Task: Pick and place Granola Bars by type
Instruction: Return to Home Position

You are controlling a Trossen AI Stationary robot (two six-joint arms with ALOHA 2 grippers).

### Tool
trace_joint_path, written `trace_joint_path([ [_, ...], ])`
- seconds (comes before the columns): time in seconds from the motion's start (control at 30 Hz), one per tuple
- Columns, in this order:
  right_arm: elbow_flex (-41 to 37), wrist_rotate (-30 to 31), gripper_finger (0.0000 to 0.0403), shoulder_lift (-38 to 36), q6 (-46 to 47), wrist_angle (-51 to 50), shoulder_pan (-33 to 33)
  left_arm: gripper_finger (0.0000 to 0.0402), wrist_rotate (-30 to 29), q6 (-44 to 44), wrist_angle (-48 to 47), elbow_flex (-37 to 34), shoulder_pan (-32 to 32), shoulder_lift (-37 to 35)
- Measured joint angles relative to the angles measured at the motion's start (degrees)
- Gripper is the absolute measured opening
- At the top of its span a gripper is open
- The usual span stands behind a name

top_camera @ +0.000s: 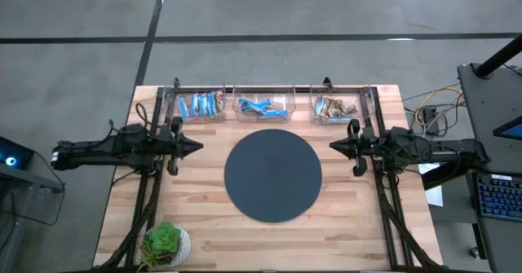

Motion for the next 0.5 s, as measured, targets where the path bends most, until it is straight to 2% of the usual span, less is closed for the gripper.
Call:
trace_joint_path([
  [0.5,-1.96,-1.49,0.0009,-0.14,-1.12,-0.04,0.01,0.0000,-0.19,-0.74,2.14,-7.04,0.00,-8.84],
])
